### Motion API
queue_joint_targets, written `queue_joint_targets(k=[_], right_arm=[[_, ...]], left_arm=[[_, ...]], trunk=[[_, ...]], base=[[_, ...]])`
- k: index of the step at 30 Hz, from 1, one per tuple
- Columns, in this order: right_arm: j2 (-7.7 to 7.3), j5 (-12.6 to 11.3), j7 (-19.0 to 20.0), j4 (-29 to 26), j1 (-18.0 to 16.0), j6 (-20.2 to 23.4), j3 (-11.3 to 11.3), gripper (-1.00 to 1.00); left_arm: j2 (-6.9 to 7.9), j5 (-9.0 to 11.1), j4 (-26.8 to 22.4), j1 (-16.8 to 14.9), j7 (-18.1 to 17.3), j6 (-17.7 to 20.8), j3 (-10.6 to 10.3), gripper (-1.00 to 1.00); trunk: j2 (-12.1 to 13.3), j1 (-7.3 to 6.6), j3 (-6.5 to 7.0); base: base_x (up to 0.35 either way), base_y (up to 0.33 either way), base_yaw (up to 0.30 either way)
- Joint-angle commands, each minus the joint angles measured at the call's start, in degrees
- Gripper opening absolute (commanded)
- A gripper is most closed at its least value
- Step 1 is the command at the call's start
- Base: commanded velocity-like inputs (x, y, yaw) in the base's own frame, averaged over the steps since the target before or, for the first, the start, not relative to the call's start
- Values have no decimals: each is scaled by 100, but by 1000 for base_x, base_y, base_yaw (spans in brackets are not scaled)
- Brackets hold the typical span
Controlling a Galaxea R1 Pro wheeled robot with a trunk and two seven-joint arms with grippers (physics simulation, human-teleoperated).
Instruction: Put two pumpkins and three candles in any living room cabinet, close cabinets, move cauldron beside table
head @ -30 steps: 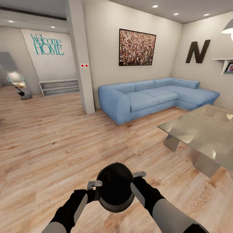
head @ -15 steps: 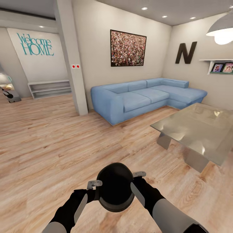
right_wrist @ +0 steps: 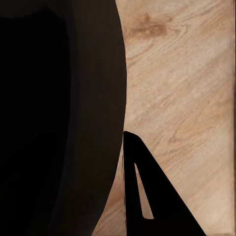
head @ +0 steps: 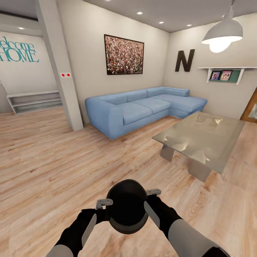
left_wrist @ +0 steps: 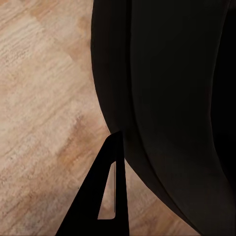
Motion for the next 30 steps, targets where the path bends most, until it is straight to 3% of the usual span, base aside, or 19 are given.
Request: queue_joint_targets(k=[1, 20, 30], right_arm=[[57, -187, 113, -132, -6, -49, 40, -100], [65, -187, 113, -133, -6, -49, 47, -100], [65, -187, 111, -130, -6, -49, 162, -100]], left_arm=[[-4, 248, -9, -2, -13, 37, -18, -100], [1, 248, -9, -2, -13, 46, -18, -100], [3, 248, -9, -2, -13, 46, -18, -100]], trunk=[[-3, -1, -1], [-3, -1, 81], [-3, -1, 128]], base=[[0, 0, -256], [0, 47, -256], [0, 41, -256]])
